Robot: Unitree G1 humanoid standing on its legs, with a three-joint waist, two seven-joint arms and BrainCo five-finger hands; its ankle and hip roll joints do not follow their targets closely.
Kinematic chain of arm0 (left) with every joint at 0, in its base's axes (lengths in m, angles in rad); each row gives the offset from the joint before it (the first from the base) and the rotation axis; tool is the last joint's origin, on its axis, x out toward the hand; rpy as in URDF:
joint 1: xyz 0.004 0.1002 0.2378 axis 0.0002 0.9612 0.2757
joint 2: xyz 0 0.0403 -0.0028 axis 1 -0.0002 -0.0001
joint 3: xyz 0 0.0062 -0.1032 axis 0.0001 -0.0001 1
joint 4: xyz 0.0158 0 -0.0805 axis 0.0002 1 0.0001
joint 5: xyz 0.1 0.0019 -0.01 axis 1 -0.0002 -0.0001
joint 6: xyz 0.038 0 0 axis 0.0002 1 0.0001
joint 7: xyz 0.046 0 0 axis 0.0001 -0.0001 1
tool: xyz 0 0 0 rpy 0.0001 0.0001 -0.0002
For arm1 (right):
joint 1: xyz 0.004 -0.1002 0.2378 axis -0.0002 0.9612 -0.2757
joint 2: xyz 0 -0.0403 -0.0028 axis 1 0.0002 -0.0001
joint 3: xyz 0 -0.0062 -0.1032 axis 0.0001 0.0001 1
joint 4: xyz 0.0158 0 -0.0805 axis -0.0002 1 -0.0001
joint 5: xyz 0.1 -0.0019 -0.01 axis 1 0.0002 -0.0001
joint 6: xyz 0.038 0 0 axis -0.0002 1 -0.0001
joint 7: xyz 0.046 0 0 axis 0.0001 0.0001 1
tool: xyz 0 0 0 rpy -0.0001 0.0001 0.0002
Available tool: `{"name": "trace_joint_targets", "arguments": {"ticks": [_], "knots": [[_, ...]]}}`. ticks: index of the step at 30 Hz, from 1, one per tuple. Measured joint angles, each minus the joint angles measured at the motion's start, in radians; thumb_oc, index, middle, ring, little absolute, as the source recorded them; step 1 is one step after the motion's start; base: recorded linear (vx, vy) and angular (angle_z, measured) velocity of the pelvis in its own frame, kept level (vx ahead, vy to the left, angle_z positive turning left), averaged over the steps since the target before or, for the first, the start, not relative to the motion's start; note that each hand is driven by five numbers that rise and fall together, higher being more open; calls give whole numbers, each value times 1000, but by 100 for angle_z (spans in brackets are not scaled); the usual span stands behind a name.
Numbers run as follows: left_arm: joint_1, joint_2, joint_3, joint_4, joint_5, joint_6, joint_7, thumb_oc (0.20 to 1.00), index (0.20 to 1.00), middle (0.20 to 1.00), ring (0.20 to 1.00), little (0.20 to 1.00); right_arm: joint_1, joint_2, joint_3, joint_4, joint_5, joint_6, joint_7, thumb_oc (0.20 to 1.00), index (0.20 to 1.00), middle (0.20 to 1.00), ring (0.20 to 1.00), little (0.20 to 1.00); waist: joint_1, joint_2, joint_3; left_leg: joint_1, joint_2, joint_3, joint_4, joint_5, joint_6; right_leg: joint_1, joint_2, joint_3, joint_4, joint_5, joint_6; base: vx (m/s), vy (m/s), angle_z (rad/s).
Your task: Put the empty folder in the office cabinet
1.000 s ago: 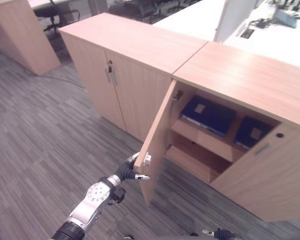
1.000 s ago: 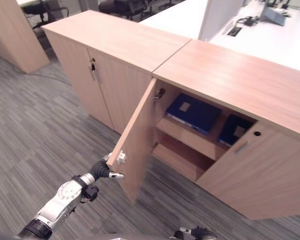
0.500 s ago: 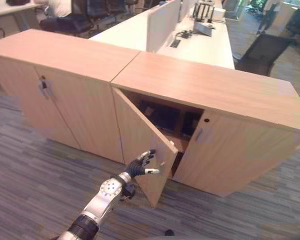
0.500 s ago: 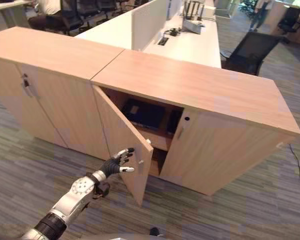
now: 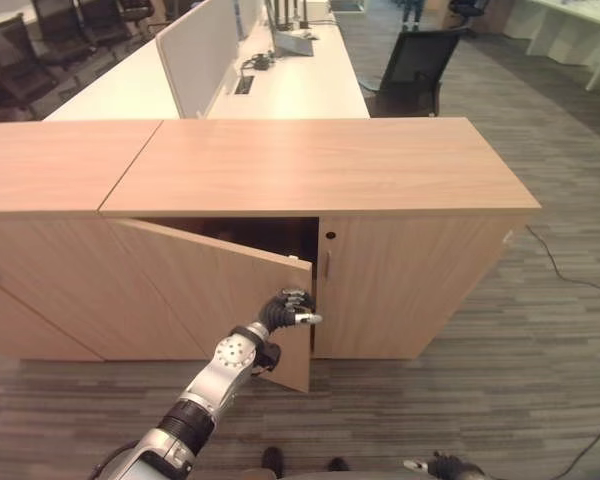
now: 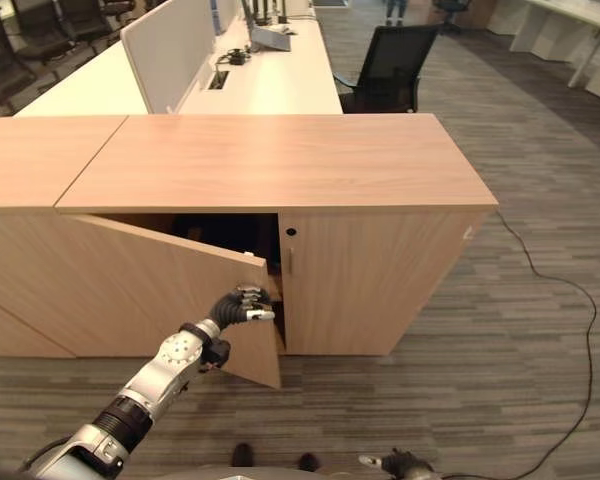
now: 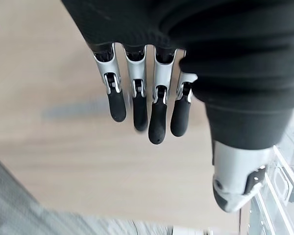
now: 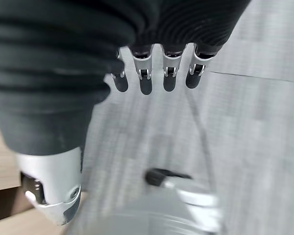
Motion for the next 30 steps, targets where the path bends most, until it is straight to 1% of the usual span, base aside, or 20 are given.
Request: {"name": "trace_joint_targets", "arguments": {"ticks": [1, 2, 3, 4, 5, 6, 7, 10, 11, 13, 14, 16, 17, 19, 23, 27, 30], "knots": [[-28, 3, 7, 58, 9, 0, 13, 1000, 1000, 1000, 1000, 1000, 8, -1, -1, -1, -1, 8, 2, 1000, 1000, 1000, 1000, 1000, -1, 2, -3, 29, -6, 14, -43, 16, 14, 3, -11, -5, 0, -3, 12, 30, 143, -32], [-53, 10, 32, 126, 19, 15, 27, 1000, 1000, 1000, 1000, 1000, 7, -4, -1, -6, -1, 13, 3, 1000, 1000, 1000, 1000, 1000, -8, 7, -7, 31, -12, 24, -41, 15, 17, 6, -21, -10, 0, -5, 32, 14, 114, -24], [-54, 24, 47, 131, 22, 24, 48, 1000, 1000, 1000, 1000, 1000, 6, -3, -1, -15, -1, 13, 3, 1000, 1000, 1000, 1000, 1000, -12, 9, -11, 32, -17, 34, -38, 11, 21, 4, -31, -17, 0, -5, 37, 18, 148, -17], [-62, 55, 69, 141, 25, 24, 58, 1000, 1000, 1000, 1000, 1000, 1, -2, -1, -14, -1, 14, 4, 1000, 1000, 1000, 1000, 1000, -24, 12, -11, 34, -26, 38, -38, 10, 25, 2, -40, -19, 0, -1, 39, 14, 114, -14], [-89, 83, 80, 203, 26, 25, 61, 1000, 1000, 1000, 1000, 1000, 3, -6, -6, -15, -1, 15, 7, 1000, 1000, 1000, 1000, 1000, -30, 17, -13, 45, -29, 45, -38, 10, 31, 12, -44, -17, 0, -3, 42, 6, 96, -6], [-108, 88, 87, 251, 26, 32, 72, 1000, 1000, 1000, 1000, 1000, 1, -6, -12, -15, -1, 16, 7, 1000, 1000, 1000, 1000, 1000, -28, 24, -18, 54, -29, 47, -37, 6, 33, 22, -45, -17, 0, -9, 48, 3, 63, -6], [-106, 104, 98, 252, 26, 33, 83, 1000, 1000, 1000, 1000, 1000, 3, -6, -14, -15, -1, 16, 6, 1000, 1000, 1000, 1000, 1000, -28, 30, -26, 56, -31, 48, -37, 1, 33, 22, -46, -17, 0, -14, 52, 1, 117, -6], [-136, 112, 116, 339, 34, 27, 98, 1000, 1000, 1000, 1000, 1000, 2, -10, -30, -15, 0, 16, 8, 1000, 1000, 1000, 1000, 1000, -27, 46, -38, 58, -32, 55, -38, -1, 32, 21, -47, -13, 0, -12, 47, 3, 82, -6], [-152, 113, 118, 426, 34, 26, 108, 1000, 1000, 1000, 1000, 1000, -3, -10, -32, -16, 0, 15, 10, 1000, 1000, 1000, 1000, 1000, -27, 56, -49, 60, -30, 60, -43, -5, 28, 21, -45, -6, 0, -16, 51, 10, 74, -16], [-153, 111, 117, 458, 34, 28, 119, 1000, 1000, 1000, 1000, 1000, -2, -11, -32, -15, 0, 16, 10, 1000, 1000, 1000, 1000, 1000, -27, 62, -55, 60, -26, 66, -45, -15, 21, 18, -43, -1, 0, -18, 52, 8, 66, -12], [-158, 111, 116, 471, 34, 25, 119, 1000, 1000, 1000, 1000, 1000, -1, -11, -31, -14, 0, 16, 10, 1000, 1000, 1000, 1000, 1000, -27, 61, -56, 61, -26, 66, -46, -15, 20, 18, -42, -1, 0, -18, 52, 0, 52, -2], [-222, 115, 115, 591, 32, 26, 124, 1000, 1000, 1000, 1000, 1000, 4, -11, -31, -12, 1, 15, 10, 1000, 1000, 1000, 1000, 1000, -27, 51, -67, 59, -24, 68, -46, -15, 20, 15, -41, 1, 0, -18, 51, 0, 74, -5], [-235, 119, 115, 605, 32, 27, 125, 1000, 1000, 1000, 1000, 1000, 4, -11, -31, -11, 1, 15, 10, 1000, 1000, 1000, 1000, 1000, -27, 48, -70, 56, -24, 70, -46, -15, 20, 10, -41, 3, 0, -21, 47, -1, 104, -10], [-263, 140, 112, 617, 29, 31, 124, 1000, 1000, 1000, 1000, 1000, 7, -10, -29, -12, 2, 14, 10, 1000, 1000, 1000, 1000, 1000, -29, 40, -75, 50, -26, 82, -43, -15, 21, -1, -44, 9, 0, -15, 54, -2, 65, -12], [-293, 152, 111, 647, 2, 31, 126, 1000, 1000, 1000, 1000, 1000, 16, -8, -28, -10, 2, 14, 10, 1000, 1000, 1000, 1000, 1000, -29, 29, -78, 51, -26, 91, -41, -13, 28, -1, -45, 12, 1, -15, 55, -3, 29, -4], [-309, 153, 116, 647, -74, 31, 145, 1000, 1000, 1000, 1000, 1000, 14, -7, -26, -10, 2, 12, 10, 1000, 1000, 1000, 1000, 1000, -30, 20, -77, 50, -26, 96, -38, -13, 28, -4, -45, 14, 1, -15, 55, -1, 18, -1], [-313, 158, 124, 641, -156, 31, 153, 1000, 1000, 1000, 1000, 1000, 14, -7, -26, -12, 2, 11, 10, 1000, 1000, 1000, 1000, 1000, -29, 18, -75, 50, -26, 100, -38, -15, 28, -6, -45, 19, 1, -15, 55, 6, 23, -5]]}}
